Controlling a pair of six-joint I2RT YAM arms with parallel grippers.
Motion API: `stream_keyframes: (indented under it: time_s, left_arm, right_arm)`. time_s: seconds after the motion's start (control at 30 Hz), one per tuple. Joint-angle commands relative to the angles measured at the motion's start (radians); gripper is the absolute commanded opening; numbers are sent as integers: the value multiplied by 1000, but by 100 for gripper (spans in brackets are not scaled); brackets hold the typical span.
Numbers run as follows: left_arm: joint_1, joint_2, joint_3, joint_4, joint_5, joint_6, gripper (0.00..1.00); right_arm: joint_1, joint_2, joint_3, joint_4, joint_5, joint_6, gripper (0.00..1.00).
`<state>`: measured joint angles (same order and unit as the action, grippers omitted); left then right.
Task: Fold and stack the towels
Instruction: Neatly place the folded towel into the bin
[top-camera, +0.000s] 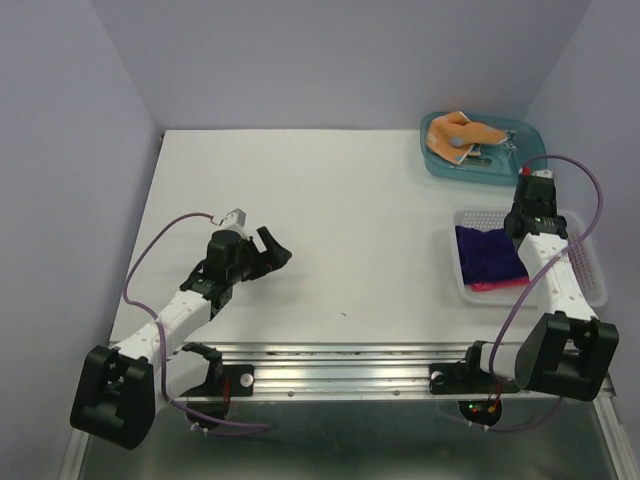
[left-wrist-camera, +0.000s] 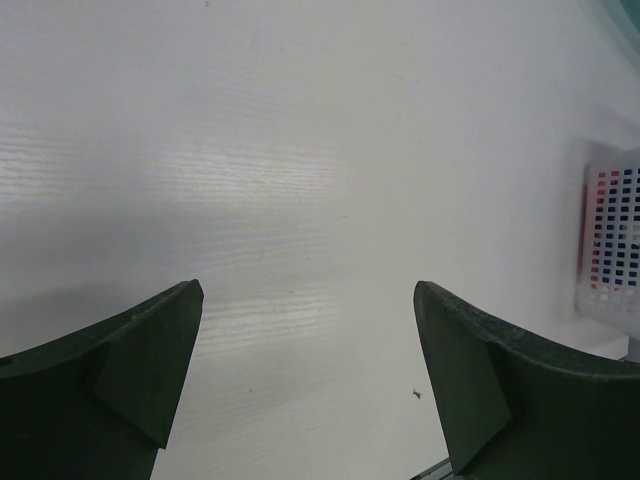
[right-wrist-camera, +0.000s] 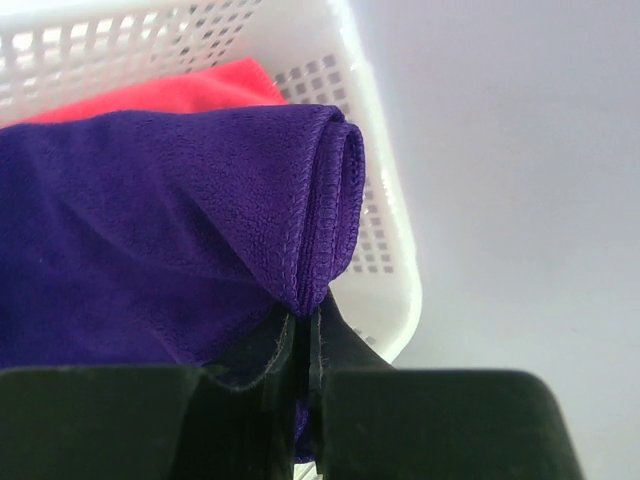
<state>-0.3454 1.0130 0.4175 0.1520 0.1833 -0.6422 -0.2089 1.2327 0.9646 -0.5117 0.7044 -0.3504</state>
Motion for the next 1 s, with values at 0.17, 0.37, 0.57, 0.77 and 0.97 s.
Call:
stream_keyframes:
  time_s: [0.17,0.37,0.57,0.77,0.97]
  left_arm:
    - [-3,9,17,43,-2,23,99]
    - [-3,27,23,43,-2,26,99]
    - [-1,48,26,47,1,24,99]
    - [-1,62,27,47,4,29,99]
    - [-1,49,24,43,-1,32,99]
  right_arm:
    - [-52,17,2,229,53,-82,1]
    - [-73,53,6,260,36,-76,1]
    - [-89,91,37,265,7,-67,3]
    - [-90,137,72,207,44,11,100]
    - [-90,116,121,187,92,103,100]
